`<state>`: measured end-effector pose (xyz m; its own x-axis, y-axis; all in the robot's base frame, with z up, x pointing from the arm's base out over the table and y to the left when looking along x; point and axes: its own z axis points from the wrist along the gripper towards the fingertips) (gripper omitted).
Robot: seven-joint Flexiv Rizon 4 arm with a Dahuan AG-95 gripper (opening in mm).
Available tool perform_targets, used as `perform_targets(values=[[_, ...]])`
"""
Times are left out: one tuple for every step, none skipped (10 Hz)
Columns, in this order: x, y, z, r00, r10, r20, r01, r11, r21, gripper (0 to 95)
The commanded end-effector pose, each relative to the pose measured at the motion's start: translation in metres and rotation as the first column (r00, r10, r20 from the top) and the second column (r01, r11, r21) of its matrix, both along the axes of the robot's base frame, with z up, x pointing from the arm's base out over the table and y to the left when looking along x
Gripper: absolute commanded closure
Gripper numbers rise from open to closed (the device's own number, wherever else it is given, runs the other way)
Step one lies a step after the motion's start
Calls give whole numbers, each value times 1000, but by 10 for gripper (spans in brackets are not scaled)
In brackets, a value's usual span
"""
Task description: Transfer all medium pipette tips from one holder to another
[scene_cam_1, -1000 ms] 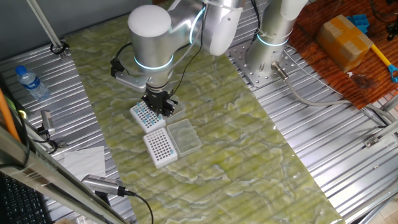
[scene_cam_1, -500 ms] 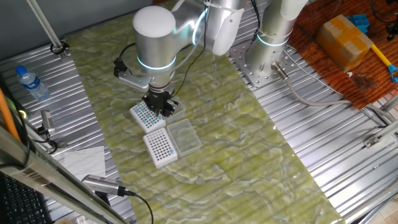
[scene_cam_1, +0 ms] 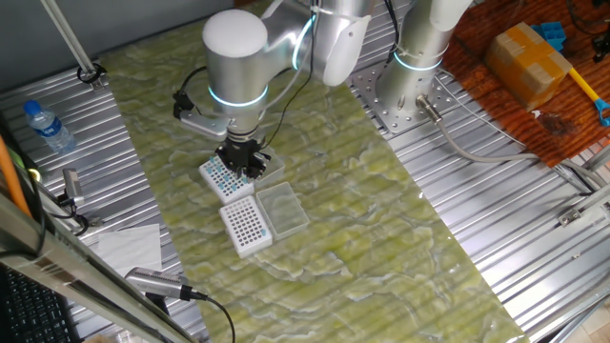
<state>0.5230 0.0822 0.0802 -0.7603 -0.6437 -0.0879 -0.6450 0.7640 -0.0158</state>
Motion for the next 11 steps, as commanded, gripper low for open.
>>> perform_targets(values=[[1, -1, -2, 1000, -4, 10, 4, 1000, -5, 950], [1, -1, -2, 1000, -5, 10, 5, 1000, -5, 950], [1, -1, -3, 1000, -4, 10, 4, 1000, -5, 950], [1, -1, -3, 1000, -6, 10, 6, 1000, -5, 950], [1, -1, -3, 1000, -7, 10, 7, 1000, -4, 950], [1, -1, -2, 1000, -11, 8, 11, 1000, -1, 950], [2, 0, 17, 1000, -17, -23, 17, 1000, 6, 950], [2, 0, 17, 1000, -17, -23, 17, 1000, 6, 950], [3, 15, 53, 994, -71, -82, 71, 997, 0, 950], [2, 28, 65, 989, -108, -98, 108, 994, 3, 950], [1, 36, 70, 986, -130, -105, 131, 991, 6, 950]])
